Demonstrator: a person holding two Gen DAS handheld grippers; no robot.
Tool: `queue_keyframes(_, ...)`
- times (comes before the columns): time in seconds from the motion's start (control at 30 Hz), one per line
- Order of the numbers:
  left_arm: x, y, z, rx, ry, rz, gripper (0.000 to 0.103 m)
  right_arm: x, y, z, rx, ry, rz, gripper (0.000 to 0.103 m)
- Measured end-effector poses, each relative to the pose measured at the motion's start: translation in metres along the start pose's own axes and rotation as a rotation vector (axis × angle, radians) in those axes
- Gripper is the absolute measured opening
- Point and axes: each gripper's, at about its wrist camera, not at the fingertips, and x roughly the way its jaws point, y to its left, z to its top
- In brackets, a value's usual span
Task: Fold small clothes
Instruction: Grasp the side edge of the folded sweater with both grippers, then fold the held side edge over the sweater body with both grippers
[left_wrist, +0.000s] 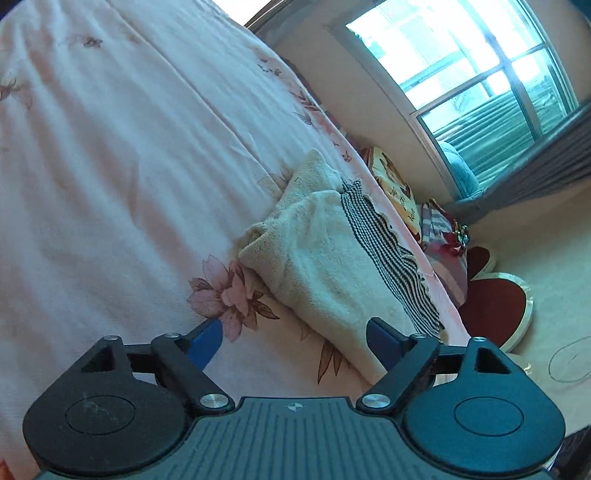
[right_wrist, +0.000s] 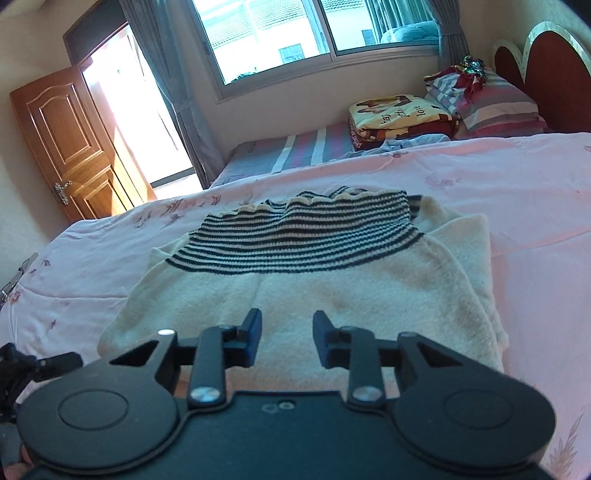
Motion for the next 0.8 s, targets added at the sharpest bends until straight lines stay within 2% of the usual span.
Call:
queue_keyframes(0.23, 0.041, 0.0, 0.016, -0.105, -0.04, -0.065, 0.084, 0.004, -0.005, 0.001, -0.009, 0.014, 0.033, 0.03)
queue_keyframes(0.47, 0.075, -0.015, 0.034, -0.037, -0.088, -0.058, 0.077, 0.042, 0.002, 0.012, -0.021, 0.034, 0.083, 0.028)
queue_keyframes(0.5, 0.076, -0.017, 0.036, -0.015, -0.093, -0.045, 0.068, 0.049, 0.003, 0.013, -0.022, 0.036, 0.093, 0.022)
queue_keyframes(0.53, 0.081, -0.02, 0.039, 0.006, -0.092, -0.023, 0.054, 0.054, 0.003, 0.014, -0.02, 0.037, 0.105, 0.014)
queue_keyframes(0.57, 0.085, -0.022, 0.043, 0.017, -0.09, -0.007, 0.044, 0.06, 0.002, 0.015, -0.016, 0.042, 0.115, 0.002)
queue_keyframes(0.6, 0.09, -0.021, 0.049, 0.011, -0.073, -0.006, 0.022, 0.066, 0.003, 0.017, -0.013, 0.048, 0.111, 0.002)
queue_keyframes(0.67, 0.097, -0.017, 0.059, -0.015, -0.05, -0.029, 0.021, 0.074, 0.004, 0.019, -0.014, 0.056, 0.11, 0.002)
queue_keyframes(0.8, 0.07, -0.027, 0.06, 0.049, -0.104, -0.135, 0.02, 0.076, 0.01, 0.022, -0.028, 0.042, 0.139, 0.002)
